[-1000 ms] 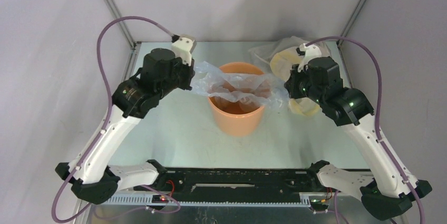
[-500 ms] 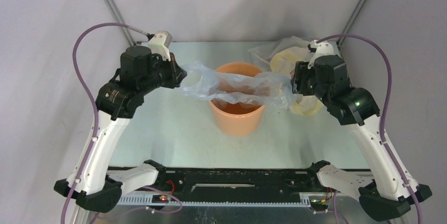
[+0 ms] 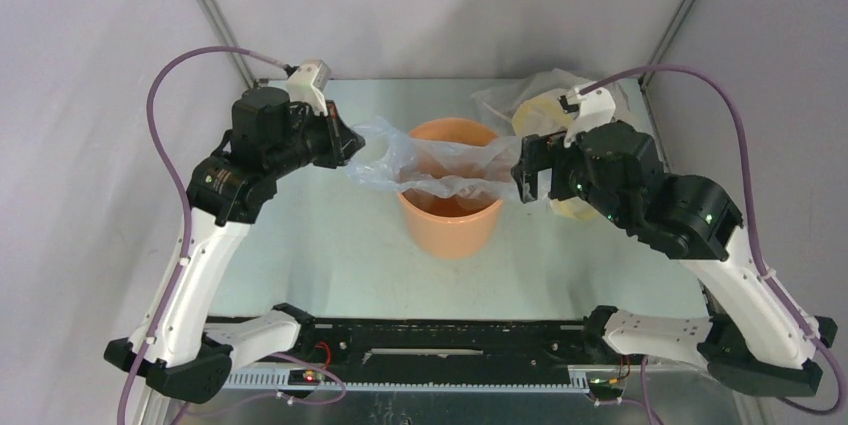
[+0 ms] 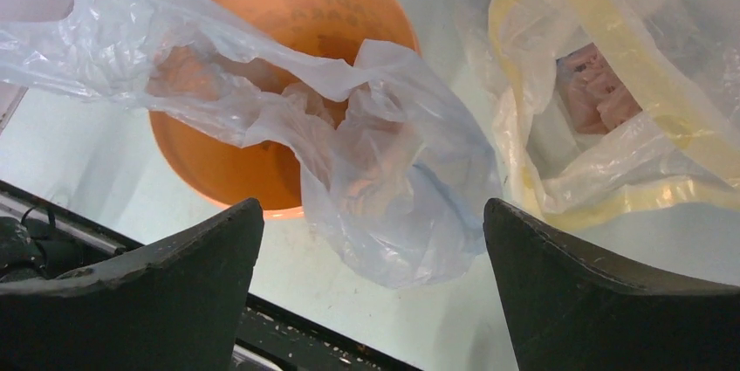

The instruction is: Put the trash bags into the trash bin

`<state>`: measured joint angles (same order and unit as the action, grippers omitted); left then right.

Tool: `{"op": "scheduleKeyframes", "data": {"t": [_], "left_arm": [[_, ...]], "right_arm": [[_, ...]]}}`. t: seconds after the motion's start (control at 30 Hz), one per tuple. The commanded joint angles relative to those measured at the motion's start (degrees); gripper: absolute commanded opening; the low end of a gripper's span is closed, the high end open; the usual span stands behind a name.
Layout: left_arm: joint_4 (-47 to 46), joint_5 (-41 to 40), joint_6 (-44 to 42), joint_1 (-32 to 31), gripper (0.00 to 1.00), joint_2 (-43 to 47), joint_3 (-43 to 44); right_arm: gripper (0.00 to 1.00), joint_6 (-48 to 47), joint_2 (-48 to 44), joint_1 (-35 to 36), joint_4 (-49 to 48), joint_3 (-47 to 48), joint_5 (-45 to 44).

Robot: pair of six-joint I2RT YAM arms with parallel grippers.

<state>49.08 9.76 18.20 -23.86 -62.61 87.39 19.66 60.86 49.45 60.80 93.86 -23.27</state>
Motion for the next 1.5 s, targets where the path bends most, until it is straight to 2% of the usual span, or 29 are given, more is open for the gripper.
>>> {"op": "scheduleKeyframes", "data": {"t": [0.0,0.07,0.13,0.37,0.47,0.57,0.67,0.73,0.87,1.03,1.1,1.13,1.17,1.2,1.23,1.27,1.4,1.47], "left_arm": [[-1.33,1.35,1.21,0.35,0.00,1.10,1.46],[-1.12,0.79,1.16,0.37,0.00,1.47,1.44],[-0.85,0.30,1.15,0.39,0.00,1.82,1.40],[0.19,-1.78,0.82,0.69,0.00,2.63,1.16],[0.81,-3.58,0.68,1.31,0.00,2.97,1.02],[0.91,-4.01,0.67,2.74,0.00,3.15,0.44],[1.64,-4.59,0.60,4.56,0.00,3.26,0.09],[2.36,-4.81,0.31,5.74,0.00,3.36,0.07],[3.62,-4.37,-0.38,7.89,0.00,4.11,-0.59],[4.39,-3.33,-0.81,8.82,0.00,5.60,-2.44],[4.47,-1.94,-0.73,8.83,0.00,6.54,-3.57],[4.39,-0.76,-0.52,8.78,0.00,7.00,-4.15],[4.10,0.66,-0.41,8.82,0.00,7.36,-4.77],[3.93,1.90,-0.33,8.83,0.00,7.63,-5.17],[3.72,3.07,-0.18,8.83,0.00,7.95,-5.55],[3.56,3.86,-0.08,8.85,0.00,8.05,-5.83],[2.87,5.43,0.12,8.83,0.00,8.12,-6.45],[2.82,5.53,0.15,8.84,0.00,8.22,-6.54]], "right_arm": [[1.00,6.20,3.36,4.45,6.08,3.26,-11.50],[1.00,9.48,4.47,4.09,8.74,2.92,-15.70],[1.00,10.27,3.92,0.90,8.07,0.41,-15.33],[0.91,7.92,-2.57,-11.63,-0.42,-10.45,0.85],[0.88,7.04,-5.84,-16.07,-4.07,-15.78,10.55],[0.82,7.08,-8.26,-19.21,-8.99,-20.53,19.42],[0.76,7.12,-8.29,-20.38,-9.71,-22.12,22.32],[0.68,6.83,-8.09,-20.72,-9.20,-22.15,22.20],[0.45,6.45,-8.99,-21.59,-8.15,-22.10,20.29],[0.26,6.10,-10.41,-22.25,-6.91,-22.15,18.97],[0.22,6.08,-11.48,-22.26,-6.58,-22.15,18.47],[0.22,6.05,-11.98,-22.28,-6.54,-22.10,18.55],[0.27,5.88,-12.38,-22.25,-6.49,-22.14,19.22],[0.47,5.45,-12.57,-22.24,-6.67,-22.15,20.41],[0.57,5.47,-12.68,-22.27,-7.01,-22.15,21.45],[0.62,5.59,-12.60,-22.27,-7.29,-22.15,22.49],[0.65,6.10,-11.32,-22.29,-9.76,-22.15,26.02],[0.62,6.30,-10.55,-22.26,-11.27,-22.15,26.37]]}}
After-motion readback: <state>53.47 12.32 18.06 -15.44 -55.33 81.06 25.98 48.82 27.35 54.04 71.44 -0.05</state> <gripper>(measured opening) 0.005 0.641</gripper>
